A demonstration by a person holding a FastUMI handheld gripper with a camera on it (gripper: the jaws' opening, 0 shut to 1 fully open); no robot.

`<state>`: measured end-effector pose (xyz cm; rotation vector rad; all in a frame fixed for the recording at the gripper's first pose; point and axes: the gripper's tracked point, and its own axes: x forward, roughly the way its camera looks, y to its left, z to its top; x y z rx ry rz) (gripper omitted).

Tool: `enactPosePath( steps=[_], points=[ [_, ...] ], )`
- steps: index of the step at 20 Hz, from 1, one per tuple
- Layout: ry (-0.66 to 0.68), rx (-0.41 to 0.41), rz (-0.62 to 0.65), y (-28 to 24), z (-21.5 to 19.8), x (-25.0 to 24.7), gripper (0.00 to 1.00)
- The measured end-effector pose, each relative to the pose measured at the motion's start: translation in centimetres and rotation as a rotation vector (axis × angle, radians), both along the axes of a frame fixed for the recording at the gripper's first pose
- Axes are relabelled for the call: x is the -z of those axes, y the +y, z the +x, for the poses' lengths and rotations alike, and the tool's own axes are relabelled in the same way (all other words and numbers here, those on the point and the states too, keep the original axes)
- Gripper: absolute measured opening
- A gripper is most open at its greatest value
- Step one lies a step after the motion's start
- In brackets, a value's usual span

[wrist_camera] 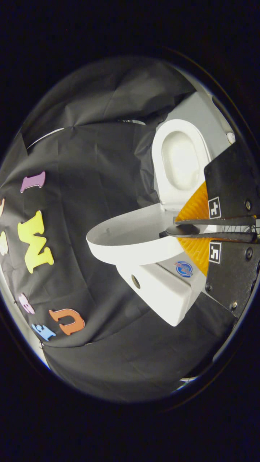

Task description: Open the toilet lid.

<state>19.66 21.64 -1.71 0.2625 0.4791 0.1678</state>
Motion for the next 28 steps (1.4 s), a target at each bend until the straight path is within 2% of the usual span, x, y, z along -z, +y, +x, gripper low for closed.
enactPosePath(
  steps=[7, 15, 17, 19, 22, 24, 26, 27, 28],
  points=[
    [0.002, -0.031, -0.047, 1.8, 0.0, 0.1, 0.11],
    [-0.018, -0.112, -0.161, 2.7, -0.4, 0.2, 0.12],
    [-0.022, -0.145, -0.168, 2.6, -0.6, 0.2, 0.16],
    [0.005, -0.183, -0.103, 2.7, -1.2, 0.3, 0.21],
    [-0.006, -0.208, -0.08, 1.6, -1.9, 0.1, 0.39],
    [-0.076, -0.185, -0.111, -0.3, -2.1, -0.8, 0.74],
    [-0.132, -0.169, -0.118, -2.3, -3.1, -1.0, 0.92],
    [-0.158, -0.149, -0.121, -3.7, -3.6, -1.1, 1.0],
    [-0.186, -0.129, -0.119, -5.0, -4.1, -1.4, 1.0]
  ],
)
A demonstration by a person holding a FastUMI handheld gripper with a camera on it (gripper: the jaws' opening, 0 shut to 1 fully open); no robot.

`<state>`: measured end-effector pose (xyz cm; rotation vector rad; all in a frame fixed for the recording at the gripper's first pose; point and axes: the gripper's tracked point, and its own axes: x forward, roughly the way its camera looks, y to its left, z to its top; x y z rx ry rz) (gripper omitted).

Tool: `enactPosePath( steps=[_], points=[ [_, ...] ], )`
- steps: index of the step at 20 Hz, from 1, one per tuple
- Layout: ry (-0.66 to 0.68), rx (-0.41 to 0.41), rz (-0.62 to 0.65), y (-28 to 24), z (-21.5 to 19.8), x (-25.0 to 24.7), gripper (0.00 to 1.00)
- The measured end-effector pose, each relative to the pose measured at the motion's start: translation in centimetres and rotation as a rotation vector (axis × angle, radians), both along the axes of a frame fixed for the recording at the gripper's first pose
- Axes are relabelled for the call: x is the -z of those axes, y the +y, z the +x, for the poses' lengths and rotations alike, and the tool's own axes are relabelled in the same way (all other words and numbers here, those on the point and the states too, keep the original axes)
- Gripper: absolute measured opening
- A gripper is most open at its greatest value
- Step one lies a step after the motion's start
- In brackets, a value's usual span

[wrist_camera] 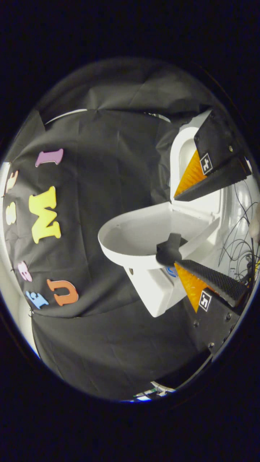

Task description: Open the toilet lid.

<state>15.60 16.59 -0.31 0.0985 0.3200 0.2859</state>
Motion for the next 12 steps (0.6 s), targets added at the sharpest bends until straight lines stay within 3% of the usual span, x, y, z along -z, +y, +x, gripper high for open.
enactPosePath(
  steps=[3, 6, 12],
  points=[
    [-0.062, 0.045, 0.046, -4.3, -2.1, -0.5, 1.0],
    [-0.135, 0.139, 0.042, -10.7, -4.2, -0.6, 1.0],
    [-0.267, 0.291, -0.066, -20.1, -8.9, 0.5, 0.98]
  ],
)
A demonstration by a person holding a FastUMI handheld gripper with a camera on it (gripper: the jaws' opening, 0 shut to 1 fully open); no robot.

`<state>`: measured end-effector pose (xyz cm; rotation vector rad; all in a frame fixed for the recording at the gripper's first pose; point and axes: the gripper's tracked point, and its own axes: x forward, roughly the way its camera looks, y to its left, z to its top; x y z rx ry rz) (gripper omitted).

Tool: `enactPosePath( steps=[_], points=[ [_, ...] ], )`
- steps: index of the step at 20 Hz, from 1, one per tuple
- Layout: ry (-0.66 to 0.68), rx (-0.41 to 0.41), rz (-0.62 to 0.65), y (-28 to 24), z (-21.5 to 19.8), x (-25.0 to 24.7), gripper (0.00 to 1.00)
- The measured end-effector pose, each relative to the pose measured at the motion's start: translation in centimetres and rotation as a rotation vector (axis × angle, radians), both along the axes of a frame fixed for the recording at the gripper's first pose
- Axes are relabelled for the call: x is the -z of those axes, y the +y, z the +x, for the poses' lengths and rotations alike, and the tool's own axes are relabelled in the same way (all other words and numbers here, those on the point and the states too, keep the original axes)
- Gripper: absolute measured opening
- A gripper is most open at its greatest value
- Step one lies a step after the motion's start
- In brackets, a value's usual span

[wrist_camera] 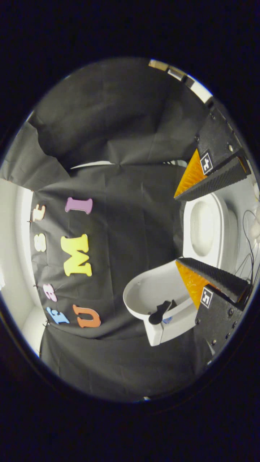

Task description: Open the toilet lid.

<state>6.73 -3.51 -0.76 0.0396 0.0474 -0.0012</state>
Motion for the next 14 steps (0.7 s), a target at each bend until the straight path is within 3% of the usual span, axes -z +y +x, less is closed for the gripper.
enactPosePath(
  steps=[6, 14],
  points=[
    [-0.047, 0.095, -0.048, -3.4, -2.9, 0.8, 0.98],
    [-0.084, 0.082, -0.04, -2.6, -3.5, -0.8, 0.98]
  ],
)
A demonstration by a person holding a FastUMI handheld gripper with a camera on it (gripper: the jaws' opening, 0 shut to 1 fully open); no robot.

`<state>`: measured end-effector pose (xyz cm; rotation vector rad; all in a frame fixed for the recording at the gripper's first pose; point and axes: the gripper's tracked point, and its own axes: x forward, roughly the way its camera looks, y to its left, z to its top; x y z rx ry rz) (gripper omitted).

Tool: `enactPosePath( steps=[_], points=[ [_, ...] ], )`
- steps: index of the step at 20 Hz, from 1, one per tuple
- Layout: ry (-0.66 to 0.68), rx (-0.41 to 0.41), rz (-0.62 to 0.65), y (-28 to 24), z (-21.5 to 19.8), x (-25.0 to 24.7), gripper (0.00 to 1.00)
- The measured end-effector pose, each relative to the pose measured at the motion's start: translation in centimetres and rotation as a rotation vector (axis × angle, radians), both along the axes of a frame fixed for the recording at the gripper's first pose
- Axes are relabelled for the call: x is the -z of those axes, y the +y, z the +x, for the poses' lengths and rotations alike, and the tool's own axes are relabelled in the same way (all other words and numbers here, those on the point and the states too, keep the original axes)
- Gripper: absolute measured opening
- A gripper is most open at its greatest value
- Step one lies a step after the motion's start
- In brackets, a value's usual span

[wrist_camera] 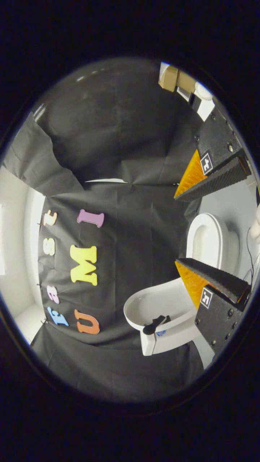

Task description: Open the toilet lid.

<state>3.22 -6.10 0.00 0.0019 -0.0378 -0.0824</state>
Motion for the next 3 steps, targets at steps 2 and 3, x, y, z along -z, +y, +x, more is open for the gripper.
enactPosePath(
  steps=[2, 3],
  points=[
    [0.005, 0.003, 0.0, -0.47, -0.68, 0.96, 0.98],
    [0.008, 0.004, 0.007, -0.52, -0.71, 1.03, 0.98]
  ],
)
